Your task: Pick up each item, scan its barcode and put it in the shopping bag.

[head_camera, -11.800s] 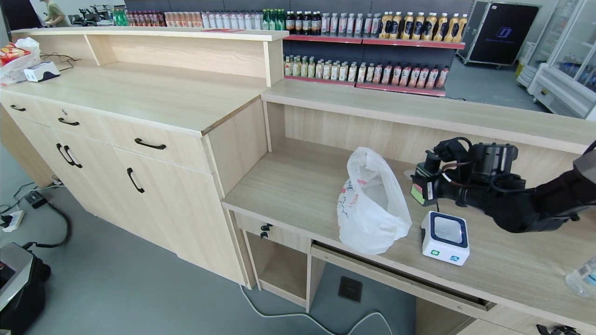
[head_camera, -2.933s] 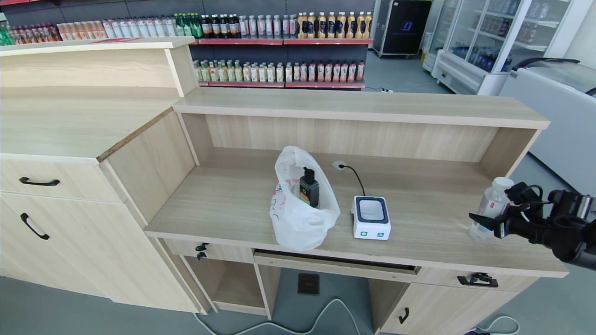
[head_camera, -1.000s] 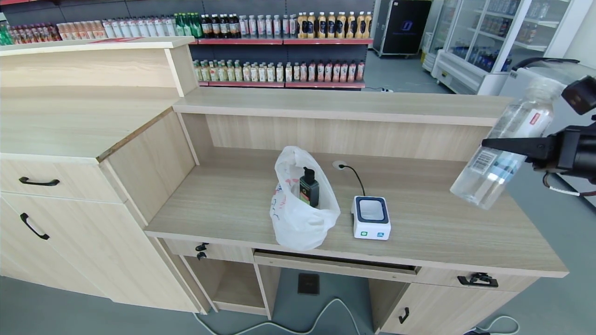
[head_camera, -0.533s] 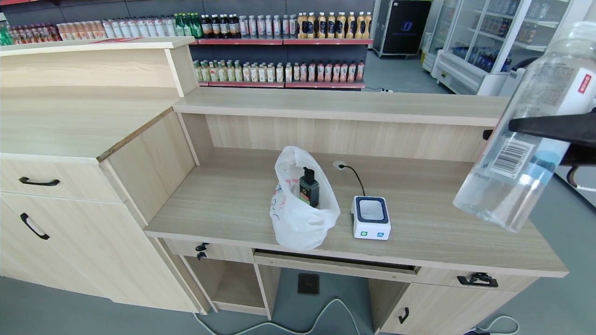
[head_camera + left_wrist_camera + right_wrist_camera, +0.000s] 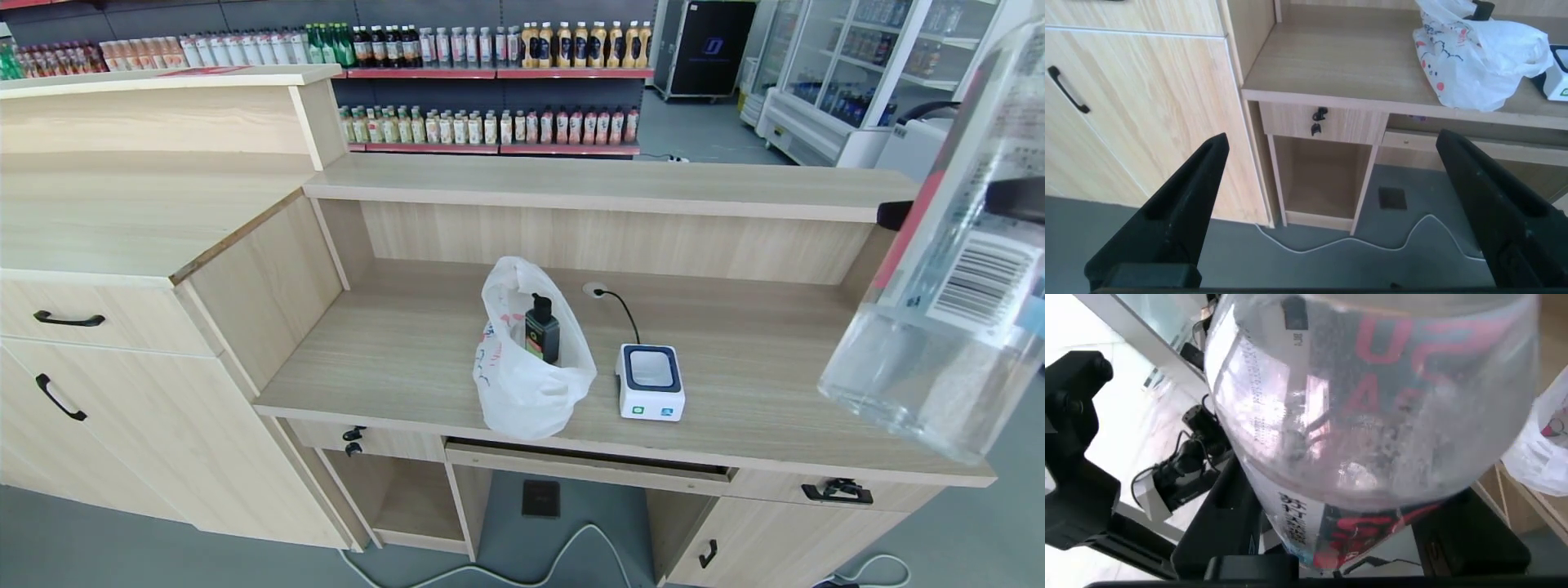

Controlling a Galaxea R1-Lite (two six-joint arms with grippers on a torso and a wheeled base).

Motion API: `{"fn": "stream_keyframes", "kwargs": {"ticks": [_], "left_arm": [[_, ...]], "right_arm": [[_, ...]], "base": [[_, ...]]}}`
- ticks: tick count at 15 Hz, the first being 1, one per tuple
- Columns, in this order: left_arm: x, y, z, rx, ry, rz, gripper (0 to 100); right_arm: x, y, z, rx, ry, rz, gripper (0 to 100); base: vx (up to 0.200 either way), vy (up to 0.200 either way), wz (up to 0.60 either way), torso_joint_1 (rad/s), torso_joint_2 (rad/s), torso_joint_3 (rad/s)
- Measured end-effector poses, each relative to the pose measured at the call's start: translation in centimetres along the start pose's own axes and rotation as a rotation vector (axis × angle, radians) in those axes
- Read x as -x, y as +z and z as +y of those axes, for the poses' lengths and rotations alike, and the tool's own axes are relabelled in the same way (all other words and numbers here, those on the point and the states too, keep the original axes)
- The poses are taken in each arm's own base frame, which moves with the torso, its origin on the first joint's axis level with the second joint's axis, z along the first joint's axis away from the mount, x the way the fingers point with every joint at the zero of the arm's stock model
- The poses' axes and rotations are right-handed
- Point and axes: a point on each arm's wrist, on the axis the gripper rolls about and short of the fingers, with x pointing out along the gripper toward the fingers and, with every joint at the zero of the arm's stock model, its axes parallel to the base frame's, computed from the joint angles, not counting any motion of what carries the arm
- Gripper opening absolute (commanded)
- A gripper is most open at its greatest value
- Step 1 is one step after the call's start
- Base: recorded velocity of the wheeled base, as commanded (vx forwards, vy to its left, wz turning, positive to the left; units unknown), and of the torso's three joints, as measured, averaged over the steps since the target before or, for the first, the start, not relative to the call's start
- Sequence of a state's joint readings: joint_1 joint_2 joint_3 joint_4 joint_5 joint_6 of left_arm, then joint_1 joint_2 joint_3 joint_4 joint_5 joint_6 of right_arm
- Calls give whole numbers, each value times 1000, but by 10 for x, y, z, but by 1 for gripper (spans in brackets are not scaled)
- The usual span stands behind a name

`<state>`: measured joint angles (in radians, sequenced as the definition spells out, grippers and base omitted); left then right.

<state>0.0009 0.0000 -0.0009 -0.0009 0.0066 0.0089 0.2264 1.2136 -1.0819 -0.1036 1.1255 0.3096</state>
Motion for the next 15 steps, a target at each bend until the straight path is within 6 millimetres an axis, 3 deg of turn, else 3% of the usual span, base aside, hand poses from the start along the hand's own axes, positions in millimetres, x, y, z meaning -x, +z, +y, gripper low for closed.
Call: {"fn": "stream_keyframes", "kwargs": {"ticks": [5,12,15], "left_arm": [[0,0,0,0,0,0,100],[0,0,0,0,0,0,100],[0,0,0,0,0,0,100]], "right_arm": [[-6,-2,10,4,22,6,0],[-15,11,37,-104,130,53,0],[-15,6,41,-150,142,91,0]], "base": [[0,0,0,0,0,0],[0,0,0,0,0,0],[0,0,0,0,0,0]]}}
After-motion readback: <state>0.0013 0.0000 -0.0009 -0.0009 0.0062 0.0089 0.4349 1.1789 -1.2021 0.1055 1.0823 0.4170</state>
